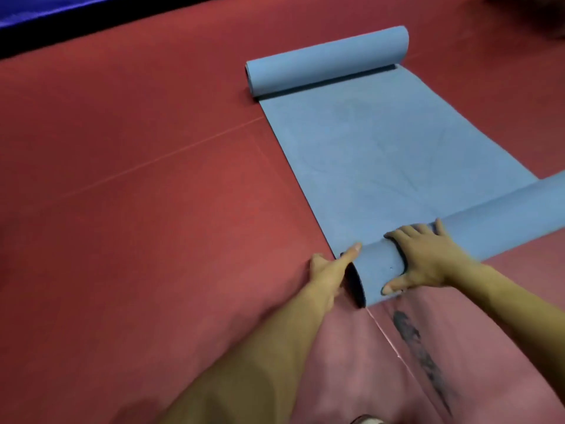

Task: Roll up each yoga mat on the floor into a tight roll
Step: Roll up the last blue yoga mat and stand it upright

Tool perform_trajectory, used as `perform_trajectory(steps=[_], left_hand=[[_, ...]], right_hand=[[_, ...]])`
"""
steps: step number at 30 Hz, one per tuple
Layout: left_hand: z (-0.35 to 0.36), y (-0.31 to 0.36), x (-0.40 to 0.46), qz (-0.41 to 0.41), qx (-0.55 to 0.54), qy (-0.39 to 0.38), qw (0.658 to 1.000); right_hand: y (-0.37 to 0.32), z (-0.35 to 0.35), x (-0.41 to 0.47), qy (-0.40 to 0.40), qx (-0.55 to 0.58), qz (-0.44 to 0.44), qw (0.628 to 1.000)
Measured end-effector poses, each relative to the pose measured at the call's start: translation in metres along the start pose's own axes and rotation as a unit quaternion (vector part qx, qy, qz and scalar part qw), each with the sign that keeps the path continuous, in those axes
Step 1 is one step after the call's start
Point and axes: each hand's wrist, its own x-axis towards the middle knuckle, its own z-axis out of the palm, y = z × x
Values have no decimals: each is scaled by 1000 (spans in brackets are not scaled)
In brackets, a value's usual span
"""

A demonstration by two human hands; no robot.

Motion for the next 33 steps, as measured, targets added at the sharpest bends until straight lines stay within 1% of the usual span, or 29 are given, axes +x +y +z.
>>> perform_trajectory(steps=[1, 3, 5, 7, 9, 11, 14, 16, 18, 20, 23, 25, 27, 29, 33], left_hand=[[4, 2, 10, -13, -18, 4, 1000], [2, 10, 19, -23, -8, -7, 1000], [-8, 16, 29, -41, 42, -17, 998], [-25, 25, 33, -41, 87, 1, 995], [-50, 34, 39, 5, 113, 44, 993], [-83, 38, 46, 54, 129, 84, 987], [-150, 43, 49, 131, 161, 166, 964], [-203, 47, 47, 150, 185, 224, 945], [-257, 53, 37, 157, 221, 267, 925], [-311, 55, 24, 159, 251, 283, 912], [-388, 45, 0, 151, 242, 291, 913], [-429, 28, -13, 146, 232, 289, 917], [-465, 7, -27, 142, 209, 294, 922], [-494, -13, -43, 134, 200, 308, 920], [-542, -43, -81, 115, 160, 341, 919]], right_hand=[[1, 4, -1, 34, 15, 6, 999], [-9, 9, -2, 86, 38, 3, 996], [-32, 11, -6, 126, 60, -4, 990], [-59, 11, -8, 158, 89, 3, 983], [-89, 8, -8, 172, 119, 7, 978], [-119, 5, -7, 185, 142, -10, 972], [-166, -4, 0, 233, 174, -44, 956], [-178, -10, 6, 274, 198, -7, 941], [-171, -10, 12, 289, 202, 83, 932], [-149, -3, 18, 248, 222, 200, 922], [-125, 9, 18, 131, 256, 364, 886], [-126, 18, 17, 71, 283, 426, 857], [-146, 23, 21, 59, 321, 437, 838], [-176, 21, 31, 75, 339, 416, 841], [-239, 3, 64, 75, 376, 381, 842]])
